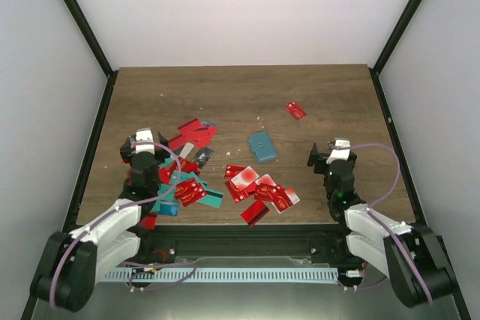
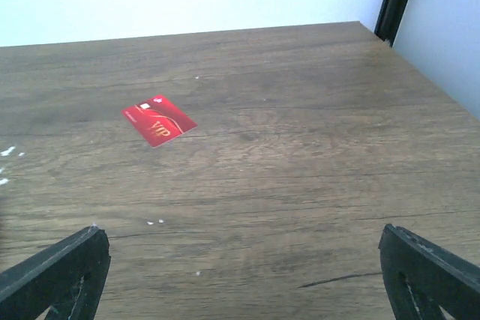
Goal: Put the credit cards into the card holder
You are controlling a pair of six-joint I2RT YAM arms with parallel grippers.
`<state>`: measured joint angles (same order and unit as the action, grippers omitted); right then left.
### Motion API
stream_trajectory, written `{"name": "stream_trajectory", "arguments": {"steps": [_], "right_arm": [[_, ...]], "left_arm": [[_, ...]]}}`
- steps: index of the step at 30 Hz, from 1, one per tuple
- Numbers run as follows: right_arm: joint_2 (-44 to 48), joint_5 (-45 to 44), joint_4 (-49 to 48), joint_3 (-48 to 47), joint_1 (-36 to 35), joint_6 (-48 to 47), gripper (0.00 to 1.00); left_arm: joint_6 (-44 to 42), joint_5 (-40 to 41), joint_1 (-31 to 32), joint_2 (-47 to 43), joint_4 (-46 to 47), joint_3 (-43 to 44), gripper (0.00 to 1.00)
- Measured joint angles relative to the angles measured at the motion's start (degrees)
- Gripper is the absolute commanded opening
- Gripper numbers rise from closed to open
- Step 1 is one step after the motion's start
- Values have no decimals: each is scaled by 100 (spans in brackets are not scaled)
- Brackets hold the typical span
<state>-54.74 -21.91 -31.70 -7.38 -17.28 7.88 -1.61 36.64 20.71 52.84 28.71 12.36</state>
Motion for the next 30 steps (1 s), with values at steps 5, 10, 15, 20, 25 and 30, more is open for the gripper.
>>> {"name": "stream_trajectory", "arguments": {"steps": [5, 10, 15, 20, 25, 30], "right_arm": [[-1261, 424, -1902, 321, 444, -466, 100], [-2435, 1172, -3101, -105, 903, -706, 100], [-3388, 2017, -3777, -411, 1460, -693, 100], [-3401, 2509, -3823, -505, 1591, -680, 100], [-3399, 2671, -3842, -516, 1598, -680, 100], [-3399, 2715, -3842, -520, 1598, -680, 100]], "left_arm": [[105, -719, -1019, 1130, 1456, -214, 99], [157, -1502, -1561, 2168, 2258, -208, 99], [225, -2190, -2090, 3008, 3432, -92, 97], [291, -2618, -2208, 3648, 3764, 33, 100], [289, -2758, -2199, 3644, 3926, 181, 100], [243, -2962, -2190, 3635, 3842, 234, 100]]}}
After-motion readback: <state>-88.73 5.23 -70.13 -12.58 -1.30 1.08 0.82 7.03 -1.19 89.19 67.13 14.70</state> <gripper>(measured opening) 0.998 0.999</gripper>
